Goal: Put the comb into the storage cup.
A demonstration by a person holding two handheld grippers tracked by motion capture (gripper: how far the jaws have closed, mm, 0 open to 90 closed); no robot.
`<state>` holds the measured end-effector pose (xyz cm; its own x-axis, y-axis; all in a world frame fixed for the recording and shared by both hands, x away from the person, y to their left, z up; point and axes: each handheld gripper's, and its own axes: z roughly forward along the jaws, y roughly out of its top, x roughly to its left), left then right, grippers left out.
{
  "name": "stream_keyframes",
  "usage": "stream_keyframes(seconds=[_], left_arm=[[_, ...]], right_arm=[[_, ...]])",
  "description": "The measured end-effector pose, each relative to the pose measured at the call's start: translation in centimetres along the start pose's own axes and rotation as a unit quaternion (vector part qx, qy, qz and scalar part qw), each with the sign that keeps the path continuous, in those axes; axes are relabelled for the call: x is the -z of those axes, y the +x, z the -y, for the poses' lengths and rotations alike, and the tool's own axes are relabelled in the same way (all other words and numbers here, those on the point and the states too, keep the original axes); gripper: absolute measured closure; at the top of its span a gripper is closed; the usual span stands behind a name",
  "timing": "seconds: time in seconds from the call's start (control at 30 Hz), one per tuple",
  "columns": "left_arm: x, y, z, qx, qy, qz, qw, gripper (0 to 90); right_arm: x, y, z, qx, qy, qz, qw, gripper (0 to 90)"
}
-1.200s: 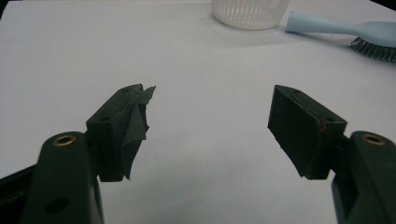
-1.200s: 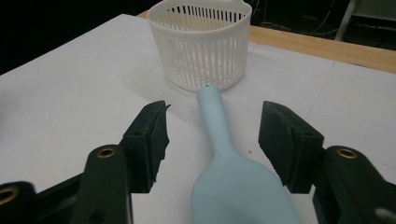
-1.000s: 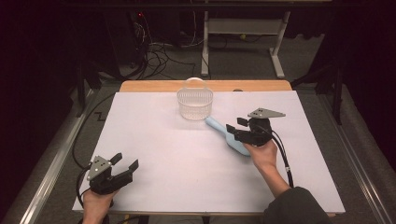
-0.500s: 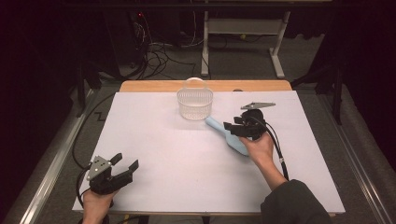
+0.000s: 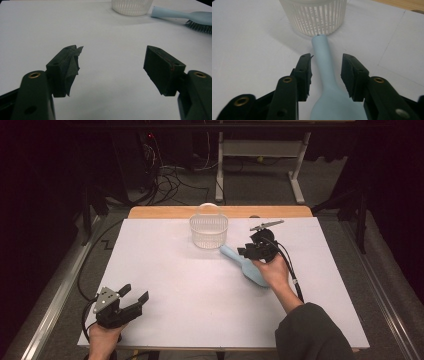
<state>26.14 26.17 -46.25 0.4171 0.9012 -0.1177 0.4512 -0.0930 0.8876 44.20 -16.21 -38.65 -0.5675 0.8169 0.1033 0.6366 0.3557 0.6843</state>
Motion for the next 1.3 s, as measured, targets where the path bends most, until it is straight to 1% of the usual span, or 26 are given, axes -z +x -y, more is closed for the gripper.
stream_keyframes(seconds=[0.13,0.23,0.43,0.5,0.57,0.6,0.63,0.73,1.0,1.17,1.27,1.3], left_arm=[[0.0,0.0,0.0,-0.001,0.002,0.001,1.0000,28.9],[0.0,0.0,0.0,-0.002,0.001,0.003,1.0000,28.9],[0.0,-0.1,0.0,-0.001,0.000,0.004,1.0000,28.9],[0.0,-0.1,0.0,-0.001,0.000,0.005,1.0000,28.9],[-0.1,-0.1,0.0,-0.001,0.001,0.006,1.0000,28.9],[-0.1,-0.1,0.0,-0.001,0.001,0.006,1.0000,28.9],[-0.1,-0.1,0.0,0.000,0.001,0.007,1.0000,29.0],[-0.1,-0.1,-0.1,0.002,0.000,0.007,1.0000,29.0],[-0.1,-0.1,-0.2,0.000,-0.001,0.011,0.9999,29.0],[-0.1,-0.1,-0.2,-0.001,-0.001,0.011,0.9999,29.1],[-0.1,-0.1,-0.2,-0.001,-0.001,0.012,0.9999,29.1],[-0.1,-0.1,-0.2,-0.001,-0.001,0.012,0.9999,29.1]], right_arm=[[-0.6,0.2,-0.8,0.009,0.023,0.007,0.9997,69.0],[-1.0,0.4,-1.4,0.013,0.036,0.010,0.9992,72.2],[-1.9,0.7,-2.5,0.020,0.059,0.018,0.9979,78.8],[-2.3,0.8,-2.8,0.025,0.071,0.023,0.9969,81.4],[-2.8,0.8,-3.1,0.024,0.081,0.026,0.9961,84.1],[-2.8,0.8,-3.1,0.024,0.081,0.026,0.9961,84.1],[-3.3,0.8,-3.3,0.022,0.089,0.028,0.9954,86.6],[-3.9,0.7,-3.6,0.020,0.098,0.031,0.9945,89.6],[-6.1,0.4,-4.0,0.004,0.123,0.042,0.9915,90.0],[-7.4,0.4,-4.3,0.006,0.138,0.060,0.9886,90.0],[-8.0,0.3,-4.4,0.002,0.149,0.070,0.9863,90.0],[-8.2,0.3,-4.4,-0.003,0.149,0.072,0.9861,90.0]])
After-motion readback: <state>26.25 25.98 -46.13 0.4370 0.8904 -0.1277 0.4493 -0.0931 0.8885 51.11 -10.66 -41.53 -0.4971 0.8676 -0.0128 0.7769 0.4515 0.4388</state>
